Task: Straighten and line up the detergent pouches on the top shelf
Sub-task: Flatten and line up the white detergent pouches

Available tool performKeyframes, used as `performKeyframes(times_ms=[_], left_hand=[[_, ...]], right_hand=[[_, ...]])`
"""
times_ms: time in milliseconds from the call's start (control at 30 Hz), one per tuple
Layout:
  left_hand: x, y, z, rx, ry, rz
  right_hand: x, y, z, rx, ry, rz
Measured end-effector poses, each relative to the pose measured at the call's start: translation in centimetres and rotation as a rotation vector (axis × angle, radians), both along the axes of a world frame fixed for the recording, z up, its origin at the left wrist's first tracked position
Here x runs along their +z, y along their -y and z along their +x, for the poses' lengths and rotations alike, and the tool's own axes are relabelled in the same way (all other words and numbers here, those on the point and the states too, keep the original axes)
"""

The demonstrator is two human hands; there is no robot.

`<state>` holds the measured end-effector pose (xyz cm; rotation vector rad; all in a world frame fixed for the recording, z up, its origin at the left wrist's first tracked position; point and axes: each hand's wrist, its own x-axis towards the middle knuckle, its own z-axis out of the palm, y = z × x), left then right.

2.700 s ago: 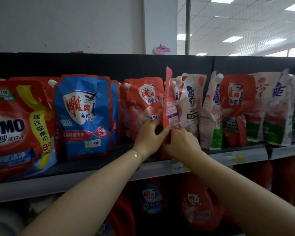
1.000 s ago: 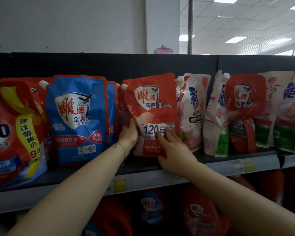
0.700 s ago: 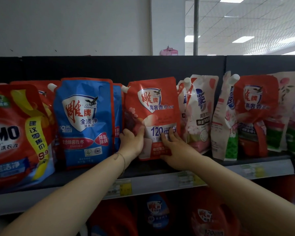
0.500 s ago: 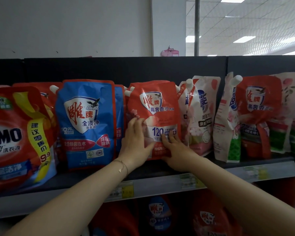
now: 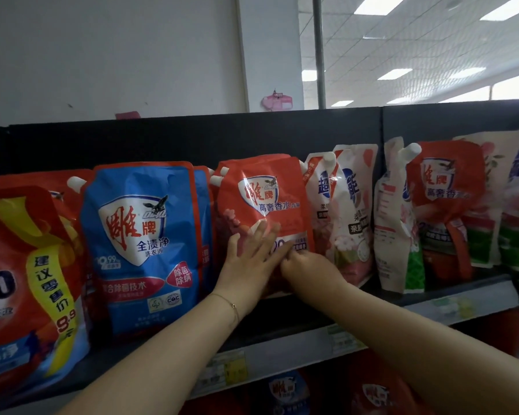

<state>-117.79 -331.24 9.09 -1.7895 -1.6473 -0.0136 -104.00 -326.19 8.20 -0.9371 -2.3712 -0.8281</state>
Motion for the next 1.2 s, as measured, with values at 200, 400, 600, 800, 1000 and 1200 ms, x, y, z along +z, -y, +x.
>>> performKeyframes(times_ms=[200,400,600,800,1000,1200], left_hand=[[-0.1,-0.5,-0.5,0.084,0.004,0.052],[0.3,0.3,0.2,-0.041,0.172,0.005],[0.0,1.5,1.7,-0.298,0.223,0.180],[0.0,0.4,5.0,-0.294,0.350,0.164],[-0.2,-1.8,10.0,-0.285,0.683,0.110],[-0.7,-3.9,14.3,-0.315,0.830,0.265]], right_hand=[[-0.2,-1.7,-2.8,-0.025,-0.083,0.157],[0.3,-0.2,-0.5,0.085,-0.166,-0.147],[2.0,1.2,4.3,0.047,-0.458,-0.298],[2.1,1.7,8.2,-0.017,-0.394,-0.274],[1.1,-0.1,11.8,0.018,-0.144,-0.151],[1.1,-2.4,14.0,-0.006,0.165,-0.106]])
